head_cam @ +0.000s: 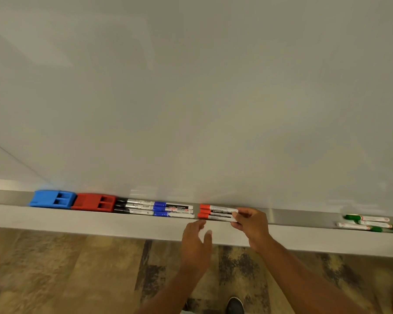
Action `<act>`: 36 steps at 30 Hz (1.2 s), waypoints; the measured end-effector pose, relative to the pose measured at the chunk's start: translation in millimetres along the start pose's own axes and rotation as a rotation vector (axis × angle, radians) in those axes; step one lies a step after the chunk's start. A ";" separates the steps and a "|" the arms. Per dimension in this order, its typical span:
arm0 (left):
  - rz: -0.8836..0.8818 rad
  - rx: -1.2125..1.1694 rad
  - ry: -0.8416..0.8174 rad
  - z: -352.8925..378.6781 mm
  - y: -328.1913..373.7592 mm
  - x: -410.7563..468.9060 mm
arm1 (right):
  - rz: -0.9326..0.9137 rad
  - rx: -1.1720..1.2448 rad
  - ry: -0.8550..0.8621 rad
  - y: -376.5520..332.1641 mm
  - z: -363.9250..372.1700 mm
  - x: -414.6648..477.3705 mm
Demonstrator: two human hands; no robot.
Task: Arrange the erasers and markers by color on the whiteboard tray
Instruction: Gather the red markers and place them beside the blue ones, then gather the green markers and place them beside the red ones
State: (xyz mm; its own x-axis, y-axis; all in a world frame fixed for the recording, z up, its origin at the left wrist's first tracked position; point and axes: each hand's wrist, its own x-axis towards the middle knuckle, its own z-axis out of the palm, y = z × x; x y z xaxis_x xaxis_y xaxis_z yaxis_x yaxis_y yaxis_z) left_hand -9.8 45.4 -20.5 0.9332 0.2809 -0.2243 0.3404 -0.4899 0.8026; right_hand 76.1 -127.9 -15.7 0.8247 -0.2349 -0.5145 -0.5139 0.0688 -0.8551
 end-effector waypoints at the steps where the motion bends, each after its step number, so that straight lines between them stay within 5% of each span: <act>1: 0.075 0.087 -0.018 0.7 -2.0 -0.6 | 0.003 -0.026 0.007 -0.2 3.3 1.9; 6: 0.330 0.516 -0.201 11.8 -7.5 11.5 | -0.084 -0.386 0.104 -5.7 21.3 9.0; 12: 0.426 0.842 -0.340 19.8 -20.6 18.6 | -0.193 -0.732 0.130 -16.3 38.0 2.2; 36: 0.470 0.821 -0.397 15.3 -34.4 22.7 | -0.137 -0.818 0.134 -19.1 35.2 -0.8</act>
State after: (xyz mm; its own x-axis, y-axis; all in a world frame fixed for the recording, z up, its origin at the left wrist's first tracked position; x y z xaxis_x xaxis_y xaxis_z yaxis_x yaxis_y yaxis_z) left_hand 1.4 56.1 -61.6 0.9128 -0.3052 -0.2715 -0.2343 -0.9357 0.2639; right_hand 93.6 -94.9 -1.2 0.8840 -0.3064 -0.3531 -0.4627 -0.6815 -0.5670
